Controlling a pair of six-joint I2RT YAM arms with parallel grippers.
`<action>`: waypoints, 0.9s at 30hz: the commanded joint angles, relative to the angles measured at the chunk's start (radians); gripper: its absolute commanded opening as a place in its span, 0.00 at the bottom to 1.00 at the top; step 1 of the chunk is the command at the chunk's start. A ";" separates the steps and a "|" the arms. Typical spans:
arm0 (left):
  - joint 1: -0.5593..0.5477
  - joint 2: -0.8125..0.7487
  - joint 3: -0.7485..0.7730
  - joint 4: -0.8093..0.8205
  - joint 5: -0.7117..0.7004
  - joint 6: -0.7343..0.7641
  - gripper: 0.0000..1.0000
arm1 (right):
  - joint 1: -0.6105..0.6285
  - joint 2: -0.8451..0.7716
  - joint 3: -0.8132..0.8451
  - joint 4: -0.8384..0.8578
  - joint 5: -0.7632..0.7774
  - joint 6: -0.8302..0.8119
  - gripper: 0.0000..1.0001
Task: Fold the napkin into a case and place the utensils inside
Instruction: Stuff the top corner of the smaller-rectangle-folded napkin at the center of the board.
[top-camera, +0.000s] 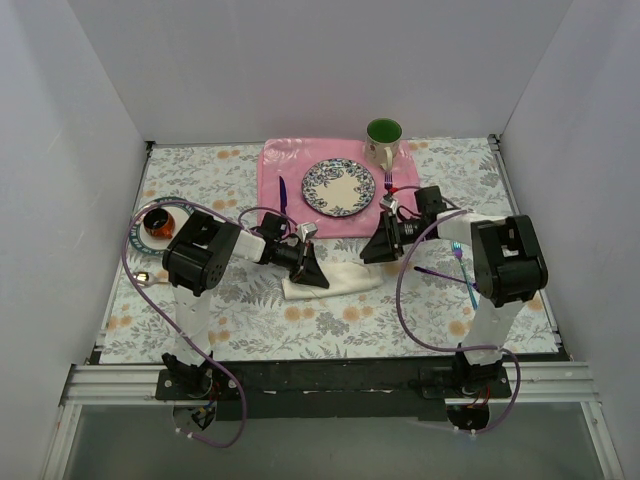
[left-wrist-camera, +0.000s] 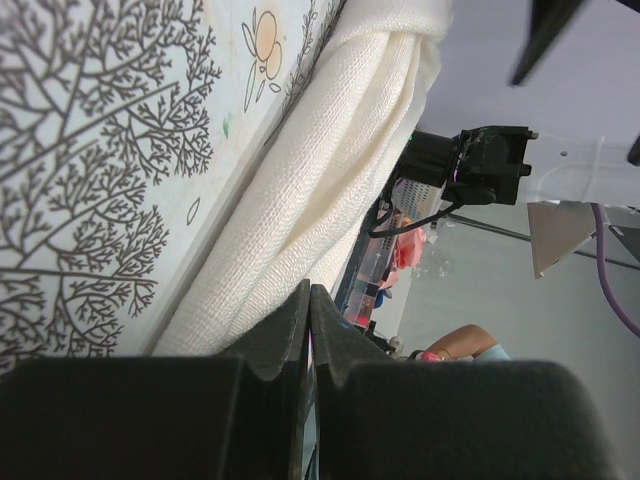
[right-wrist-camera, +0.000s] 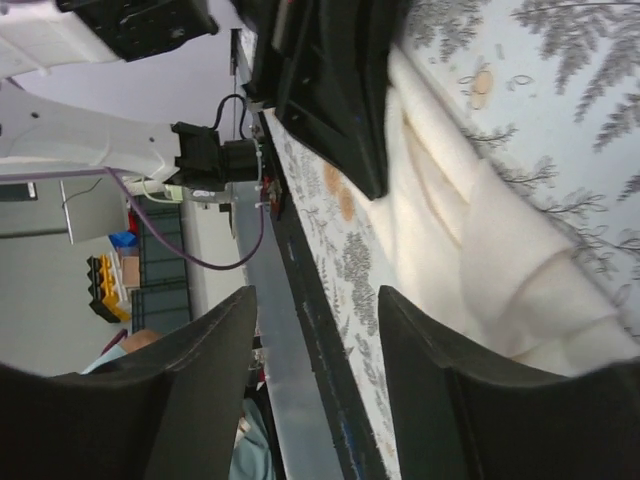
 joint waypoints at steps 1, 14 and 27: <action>0.010 0.048 -0.017 -0.057 -0.115 0.039 0.00 | 0.002 0.094 -0.035 0.129 0.044 0.067 0.67; 0.011 0.047 -0.016 -0.071 -0.115 0.053 0.00 | 0.019 0.020 0.031 0.101 0.033 0.065 0.79; 0.011 0.053 -0.011 -0.072 -0.118 0.051 0.00 | 0.045 0.128 -0.066 0.190 0.122 0.089 0.79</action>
